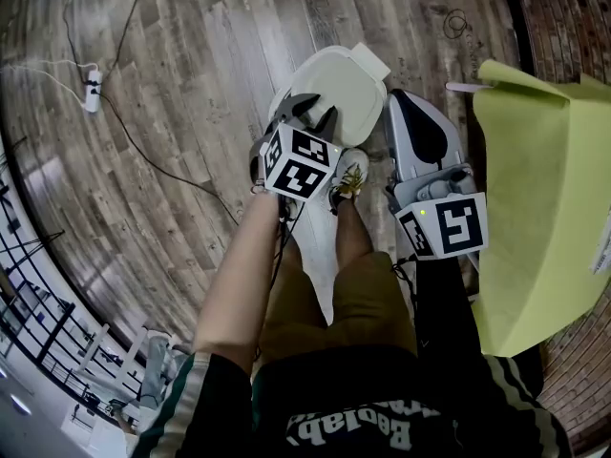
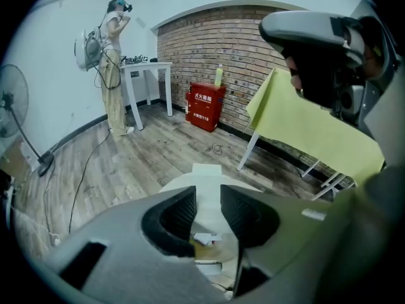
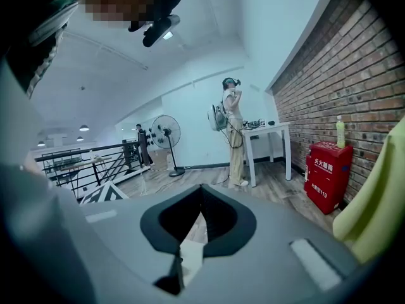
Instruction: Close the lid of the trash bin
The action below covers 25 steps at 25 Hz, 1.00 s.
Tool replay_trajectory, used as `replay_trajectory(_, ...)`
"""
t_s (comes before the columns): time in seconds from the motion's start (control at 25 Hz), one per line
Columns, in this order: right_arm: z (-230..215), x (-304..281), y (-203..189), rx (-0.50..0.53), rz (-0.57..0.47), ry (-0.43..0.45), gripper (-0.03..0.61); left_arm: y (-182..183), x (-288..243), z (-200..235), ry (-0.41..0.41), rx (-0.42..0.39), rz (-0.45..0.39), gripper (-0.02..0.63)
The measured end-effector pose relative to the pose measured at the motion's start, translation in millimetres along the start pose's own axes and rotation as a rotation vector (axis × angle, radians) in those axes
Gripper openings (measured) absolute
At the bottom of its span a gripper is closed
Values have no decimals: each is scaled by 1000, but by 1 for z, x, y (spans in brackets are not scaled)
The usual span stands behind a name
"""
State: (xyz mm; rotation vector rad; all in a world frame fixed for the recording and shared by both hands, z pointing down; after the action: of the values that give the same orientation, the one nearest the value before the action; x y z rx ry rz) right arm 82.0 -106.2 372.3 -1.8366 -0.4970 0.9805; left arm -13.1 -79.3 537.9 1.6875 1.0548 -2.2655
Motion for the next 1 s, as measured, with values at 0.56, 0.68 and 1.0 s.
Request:
replay_trajectory(0.56,0,-1,-7,-4,8,-1,13,-34,-8,3,6,19,55,124)
replay_trajectory(0.68,-3,-1,-8,-5,11,-5,14,-41,-12,5,10,26,70,126)
replay_trajectory(1.0,-6,0,-14,-6,19,-4,14,-64,-25,7,14,43,118,129)
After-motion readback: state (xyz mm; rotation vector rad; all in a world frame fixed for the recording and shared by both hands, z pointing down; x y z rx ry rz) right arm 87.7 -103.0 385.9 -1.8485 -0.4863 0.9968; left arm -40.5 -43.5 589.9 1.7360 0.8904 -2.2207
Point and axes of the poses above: the fingertips, and each gripper's own axes: x backward along the fingers, z to its left, y out of its top, the point moved 3 cm from there along x, backward along the fingers, and after that the axes turned 8 degrees about z, right-handed, at the moved point
